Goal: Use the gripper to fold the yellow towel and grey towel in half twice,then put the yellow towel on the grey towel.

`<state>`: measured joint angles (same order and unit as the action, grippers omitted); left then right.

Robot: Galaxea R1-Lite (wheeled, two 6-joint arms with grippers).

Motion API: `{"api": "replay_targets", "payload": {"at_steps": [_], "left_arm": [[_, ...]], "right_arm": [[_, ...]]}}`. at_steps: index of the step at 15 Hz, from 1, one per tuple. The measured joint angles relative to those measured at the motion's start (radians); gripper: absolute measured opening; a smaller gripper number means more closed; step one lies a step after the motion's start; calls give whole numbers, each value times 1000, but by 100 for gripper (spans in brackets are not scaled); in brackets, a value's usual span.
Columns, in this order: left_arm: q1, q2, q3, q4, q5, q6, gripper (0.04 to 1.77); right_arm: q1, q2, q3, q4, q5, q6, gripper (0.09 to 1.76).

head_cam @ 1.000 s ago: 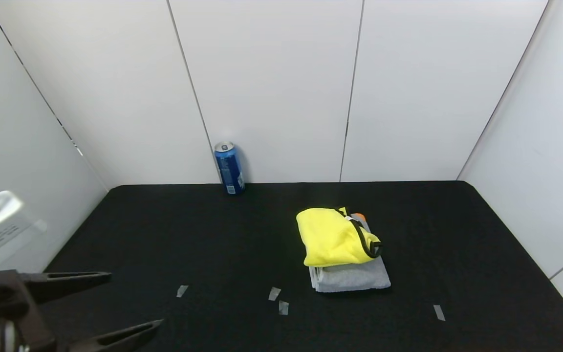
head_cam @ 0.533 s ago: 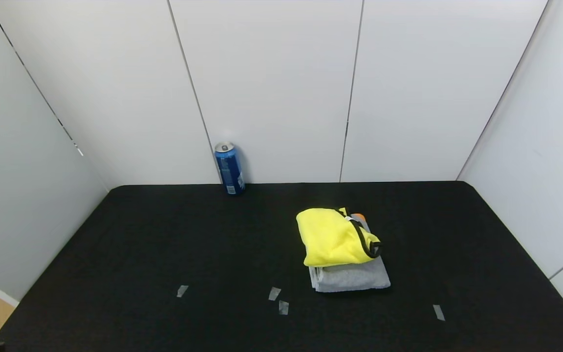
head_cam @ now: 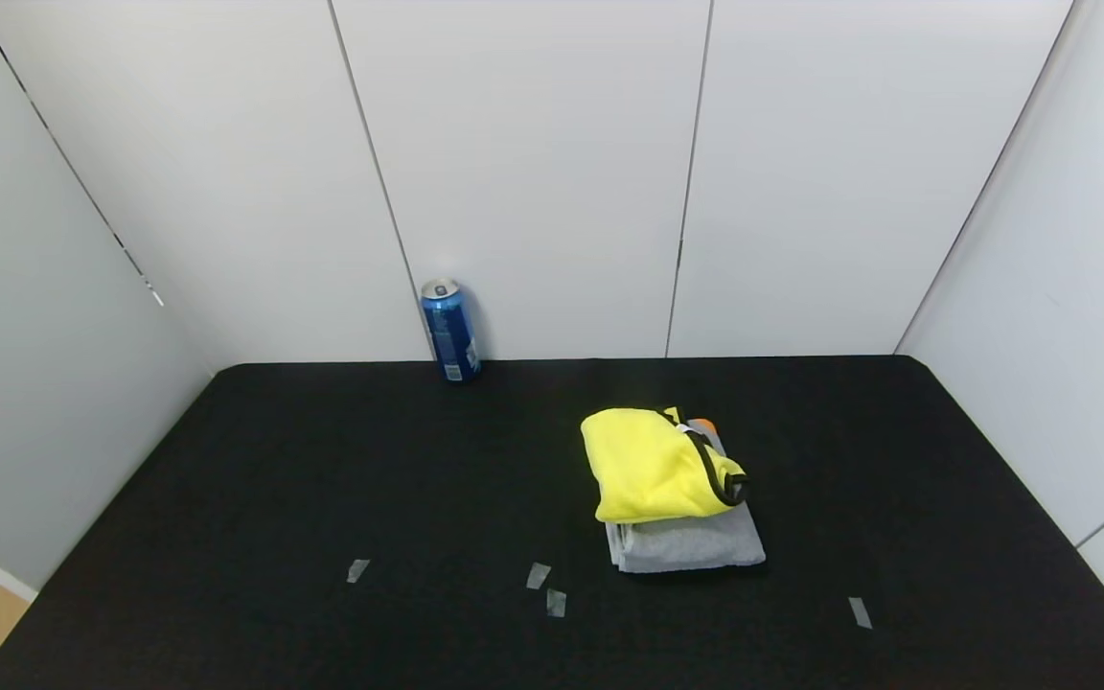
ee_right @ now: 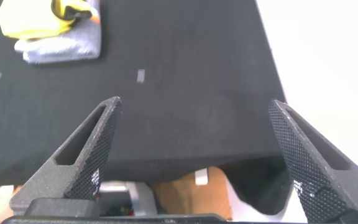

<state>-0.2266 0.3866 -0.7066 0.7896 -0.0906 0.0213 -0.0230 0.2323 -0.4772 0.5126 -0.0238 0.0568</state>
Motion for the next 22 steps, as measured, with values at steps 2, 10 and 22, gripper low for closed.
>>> {"api": "replay_targets", "payload": {"at_steps": [2, 10, 22], "left_arm": [[64, -32, -21, 52, -69, 1, 172], [227, -246, 74, 97, -209, 94, 172], [229, -387, 617, -792, -23, 70, 172]], "right_arm": [[2, -22, -2, 2, -3, 1, 170], [16, -193, 91, -1, -23, -22, 170], [17, -233, 461, -674, -58, -159, 170]]}}
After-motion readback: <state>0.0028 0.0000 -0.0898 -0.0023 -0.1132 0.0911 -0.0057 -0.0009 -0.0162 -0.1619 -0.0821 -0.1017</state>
